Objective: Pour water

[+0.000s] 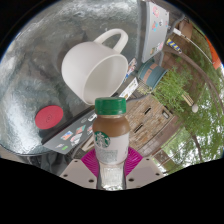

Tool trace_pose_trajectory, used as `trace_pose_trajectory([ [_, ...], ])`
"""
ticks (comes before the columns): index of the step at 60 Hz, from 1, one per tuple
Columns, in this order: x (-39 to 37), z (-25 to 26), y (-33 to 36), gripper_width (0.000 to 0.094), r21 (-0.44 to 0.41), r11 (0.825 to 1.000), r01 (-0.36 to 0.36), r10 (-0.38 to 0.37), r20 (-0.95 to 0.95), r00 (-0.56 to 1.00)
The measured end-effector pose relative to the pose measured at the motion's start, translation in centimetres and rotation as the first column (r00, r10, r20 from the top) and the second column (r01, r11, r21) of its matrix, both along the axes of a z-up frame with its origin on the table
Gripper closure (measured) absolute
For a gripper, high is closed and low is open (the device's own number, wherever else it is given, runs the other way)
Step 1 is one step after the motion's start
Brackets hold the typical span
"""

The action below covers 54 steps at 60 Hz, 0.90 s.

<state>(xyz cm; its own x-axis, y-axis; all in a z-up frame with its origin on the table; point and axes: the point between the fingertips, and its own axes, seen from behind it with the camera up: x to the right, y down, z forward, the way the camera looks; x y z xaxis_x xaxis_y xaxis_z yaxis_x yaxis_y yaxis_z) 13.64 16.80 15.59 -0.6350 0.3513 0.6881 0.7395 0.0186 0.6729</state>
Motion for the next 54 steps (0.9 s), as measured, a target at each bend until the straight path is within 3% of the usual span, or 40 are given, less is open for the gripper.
trace_pose_trajectory([
  [8, -0.6, -0.6, -0.2, 0.0652, 0.017, 0.999, 0.05, -0.041, -0.337, 0.941],
  [12, -0.9, 0.8, -0.5, 0.0653, 0.062, 0.995, 0.084, -0.035, -0.568, 0.822],
  [13, -0.8, 1.0, 0.1, 0.0653, 0.039, 0.995, 0.095, -0.05, -0.619, 0.784],
  [16, -1.1, 0.0, -0.2, 0.0651, 0.029, 0.987, 0.157, -0.067, -0.816, 0.575],
  [20, -1.0, 0.3, -1.0, 0.0651, 0.042, 0.982, 0.182, -0.014, -0.955, 0.296],
  [22, -0.8, 0.1, -0.5, 0.0652, -0.019, 0.984, 0.179, -0.045, -0.989, 0.143],
  [26, -0.5, -1.2, -0.8, 0.0653, -0.079, 0.982, 0.169, -0.054, -0.987, -0.151],
  [27, -0.1, -1.7, -1.5, 0.0653, -0.064, 0.983, 0.174, -0.026, -0.976, -0.215],
  [29, 0.2, -1.3, -0.8, 0.0652, -0.105, 0.983, 0.148, -0.057, -0.953, -0.297],
  [33, 0.4, -3.5, -1.0, 0.0653, -0.122, 0.984, 0.129, -0.045, -0.875, -0.482],
  [34, 1.1, -2.7, -0.7, 0.0653, -0.152, 0.982, 0.109, -0.08, -0.868, -0.49],
  [43, 1.5, -6.6, -1.0, 0.0653, -0.238, 0.971, 0.027, -0.166, -0.751, -0.64],
  [54, 1.7, -10.4, -1.2, 0.0647, -0.291, 0.956, -0.034, -0.246, -0.735, -0.632],
])
